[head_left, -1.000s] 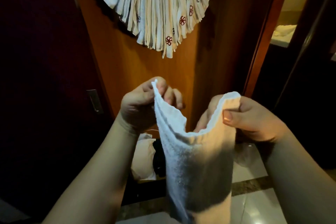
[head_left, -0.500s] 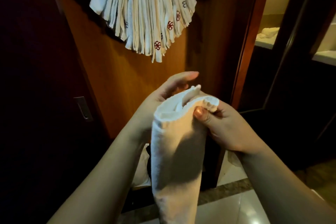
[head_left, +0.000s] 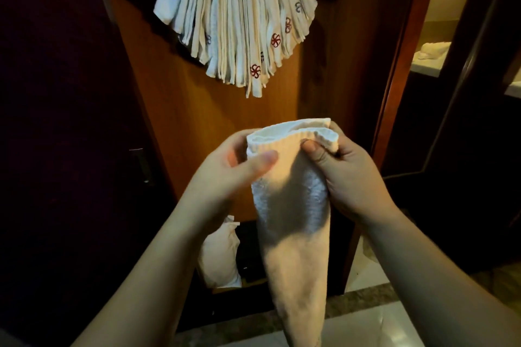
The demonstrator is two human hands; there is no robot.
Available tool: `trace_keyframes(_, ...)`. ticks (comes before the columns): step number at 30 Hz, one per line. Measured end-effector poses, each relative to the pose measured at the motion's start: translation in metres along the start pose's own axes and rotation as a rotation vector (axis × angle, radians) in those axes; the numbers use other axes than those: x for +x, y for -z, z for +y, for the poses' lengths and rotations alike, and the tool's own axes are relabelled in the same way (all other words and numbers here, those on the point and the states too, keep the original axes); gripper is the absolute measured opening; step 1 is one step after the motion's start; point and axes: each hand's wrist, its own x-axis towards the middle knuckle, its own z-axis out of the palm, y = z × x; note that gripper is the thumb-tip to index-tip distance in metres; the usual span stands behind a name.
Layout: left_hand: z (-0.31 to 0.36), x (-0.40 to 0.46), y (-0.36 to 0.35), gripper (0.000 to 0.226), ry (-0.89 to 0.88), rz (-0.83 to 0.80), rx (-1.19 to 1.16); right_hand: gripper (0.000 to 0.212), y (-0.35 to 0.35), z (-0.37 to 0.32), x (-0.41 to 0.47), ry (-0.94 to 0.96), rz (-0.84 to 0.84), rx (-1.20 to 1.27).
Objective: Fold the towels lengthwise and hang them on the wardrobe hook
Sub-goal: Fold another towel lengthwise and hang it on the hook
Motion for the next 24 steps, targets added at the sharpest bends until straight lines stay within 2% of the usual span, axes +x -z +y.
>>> trace_keyframes(2,0.001,0.000,-0.004,0.023,-0.012,0.072,0.066,0.022,0.002,0.003,0.001,0.008,-0.005,0.053)
trace_keyframes(6,0.001,0.005,-0.005,0.020,-0.002,0.132,0.069,0.060,0.013,0.007,0.004,-0.062,-0.021,0.119)
trace_keyframes(8,0.001,0.007,-0.007,0.020,-0.019,0.142,0.040,0.052,0.018,0.010,0.009,-0.086,-0.026,0.171)
trace_keyframes(11,-0.004,0.009,-0.008,0.018,-0.023,0.178,-0.018,0.024,0.020,0.010,0.014,-0.090,0.012,0.238)
trace_keyframes(12,-0.006,0.010,-0.008,0.017,0.009,0.165,-0.046,0.018,0.020,0.010,0.016,-0.083,0.028,0.223)
trace_keyframes(15,-0.015,0.014,-0.006,0.037,0.187,-0.004,-0.147,0.014,0.017,0.007,0.026,-0.054,0.057,0.177)
trace_keyframes(17,-0.016,0.018,-0.004,0.039,0.256,-0.038,-0.175,0.012,0.012,0.005,0.035,-0.070,0.079,0.199)
trace_keyframes(19,-0.015,0.026,-0.002,0.038,0.259,-0.022,-0.235,0.013,0.010,0.005,0.043,-0.109,0.071,0.277)
trace_keyframes(21,-0.010,0.034,0.001,0.029,0.246,-0.015,-0.303,0.030,0.014,0.015,0.046,-0.205,0.016,0.421)
trace_keyframes(23,-0.002,0.046,0.007,0.018,0.257,-0.037,-0.351,0.050,0.018,0.039,0.040,-0.408,-0.041,0.539)
trace_keyframes(24,0.001,0.051,0.010,0.020,0.271,-0.049,-0.366,0.055,0.018,0.055,0.033,-0.526,-0.062,0.569)
